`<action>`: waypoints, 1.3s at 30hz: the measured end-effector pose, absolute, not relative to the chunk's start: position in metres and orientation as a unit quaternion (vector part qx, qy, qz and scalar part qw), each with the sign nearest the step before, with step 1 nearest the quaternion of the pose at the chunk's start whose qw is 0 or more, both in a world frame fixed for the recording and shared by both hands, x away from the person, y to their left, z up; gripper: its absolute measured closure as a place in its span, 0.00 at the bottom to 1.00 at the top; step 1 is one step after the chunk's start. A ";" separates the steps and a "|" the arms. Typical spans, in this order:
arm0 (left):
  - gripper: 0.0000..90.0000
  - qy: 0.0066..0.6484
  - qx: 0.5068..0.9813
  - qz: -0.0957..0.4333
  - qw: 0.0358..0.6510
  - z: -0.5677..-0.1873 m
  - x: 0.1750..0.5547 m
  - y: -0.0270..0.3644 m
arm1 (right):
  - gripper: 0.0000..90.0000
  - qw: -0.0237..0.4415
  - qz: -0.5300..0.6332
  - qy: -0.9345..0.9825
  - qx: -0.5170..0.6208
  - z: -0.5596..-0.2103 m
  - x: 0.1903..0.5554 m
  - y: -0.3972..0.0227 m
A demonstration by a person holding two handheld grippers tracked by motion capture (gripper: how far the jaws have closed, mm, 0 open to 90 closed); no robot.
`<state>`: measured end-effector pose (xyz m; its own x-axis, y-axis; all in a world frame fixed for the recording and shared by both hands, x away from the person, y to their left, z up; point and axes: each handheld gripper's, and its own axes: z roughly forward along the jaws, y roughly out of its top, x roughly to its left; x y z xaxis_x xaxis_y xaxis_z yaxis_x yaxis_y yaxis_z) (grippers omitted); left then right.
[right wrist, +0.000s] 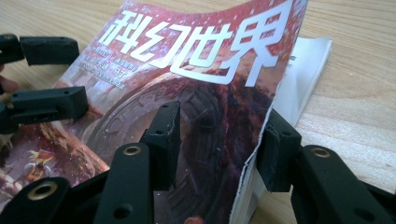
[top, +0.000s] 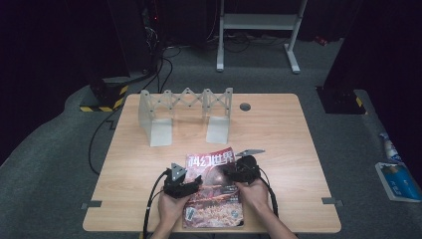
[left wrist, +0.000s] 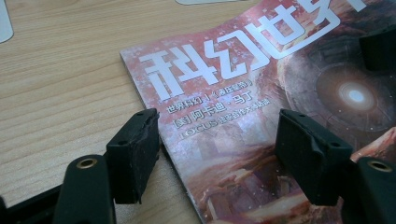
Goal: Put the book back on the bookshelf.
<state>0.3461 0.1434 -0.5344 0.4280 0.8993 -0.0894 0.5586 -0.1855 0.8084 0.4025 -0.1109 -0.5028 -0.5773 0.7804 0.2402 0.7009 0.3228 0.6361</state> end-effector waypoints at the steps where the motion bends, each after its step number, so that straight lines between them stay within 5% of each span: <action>1: 0.34 0.492 0.741 0.210 0.406 -0.534 0.346 0.143 | 0.61 0.055 0.360 0.812 0.456 -0.503 0.402 -0.110; 18: 0.36 0.493 0.739 0.210 0.407 -0.534 0.346 0.143 | 0.63 0.044 0.358 0.828 0.430 -0.503 0.390 -0.103; 39: 0.36 0.491 0.742 0.206 0.407 -0.534 0.347 0.145 | 0.92 0.071 0.343 0.854 0.385 -0.499 0.385 -0.105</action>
